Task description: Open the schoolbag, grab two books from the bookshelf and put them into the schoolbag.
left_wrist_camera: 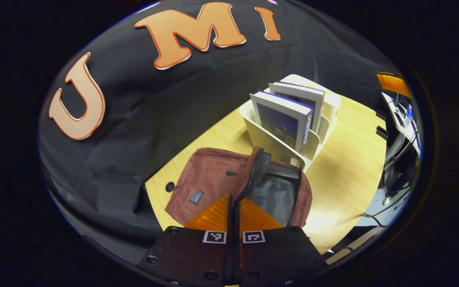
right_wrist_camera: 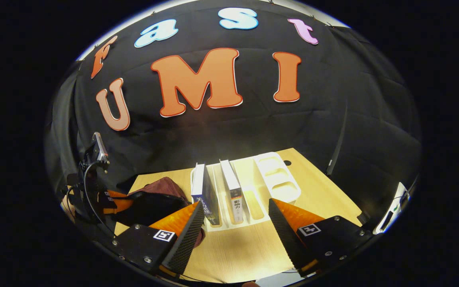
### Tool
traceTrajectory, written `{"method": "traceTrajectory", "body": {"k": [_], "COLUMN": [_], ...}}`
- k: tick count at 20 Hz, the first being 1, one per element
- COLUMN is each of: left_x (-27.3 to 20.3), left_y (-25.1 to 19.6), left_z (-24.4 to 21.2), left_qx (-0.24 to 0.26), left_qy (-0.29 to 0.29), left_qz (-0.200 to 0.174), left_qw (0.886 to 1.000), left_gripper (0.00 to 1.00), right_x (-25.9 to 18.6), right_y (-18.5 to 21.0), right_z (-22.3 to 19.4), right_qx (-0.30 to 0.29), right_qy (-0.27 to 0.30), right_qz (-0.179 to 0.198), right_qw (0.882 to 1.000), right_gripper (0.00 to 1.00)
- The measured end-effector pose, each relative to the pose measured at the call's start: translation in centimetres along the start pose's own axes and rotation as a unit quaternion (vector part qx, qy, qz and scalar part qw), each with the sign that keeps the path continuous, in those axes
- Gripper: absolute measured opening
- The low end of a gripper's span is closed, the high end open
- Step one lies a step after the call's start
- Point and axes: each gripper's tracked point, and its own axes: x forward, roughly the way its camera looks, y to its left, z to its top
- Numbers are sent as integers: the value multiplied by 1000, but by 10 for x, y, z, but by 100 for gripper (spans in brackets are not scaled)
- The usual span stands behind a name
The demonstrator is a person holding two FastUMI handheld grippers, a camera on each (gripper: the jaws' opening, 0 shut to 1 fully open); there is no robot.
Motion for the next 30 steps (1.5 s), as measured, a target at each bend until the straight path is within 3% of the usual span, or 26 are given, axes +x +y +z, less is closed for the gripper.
{"method": "traceTrajectory", "body": {"k": [3,5,11,17,25,26,27,30], "left_x": [-2,2,10,19,27,28,29,31], "left_y": [5,6,11,20,25,25,25,26], "left_z": [5,4,-1,-5,-11,-10,-11,-12], "left_qx": [-6,-8,-17,-30,-37,-37,-37,-39], "left_qy": [-7,-3,-7,-4,6,7,9,11], "left_qz": [-6,-11,-20,-25,-35,-37,-39,-40], "left_qw": [1000,1000,1000,999,999,999,999,998], "left_gripper": [1,0,1,1,1,1,1,1], "right_x": [11,25,96,170,227,231,235,243], "right_y": [34,49,94,102,97,95,93,88], "right_z": [21,40,61,11,-39,-44,-50,-68], "right_qx": [18,-1,-9,-60,-88,-92,-93,-90], "right_qy": [38,58,166,284,365,374,382,406], "right_qz": [36,45,82,55,25,20,16,2], "right_qw": [998,997,983,955,926,923,919,910], "right_gripper": [96,96,97,97,98,97,88,77]}}
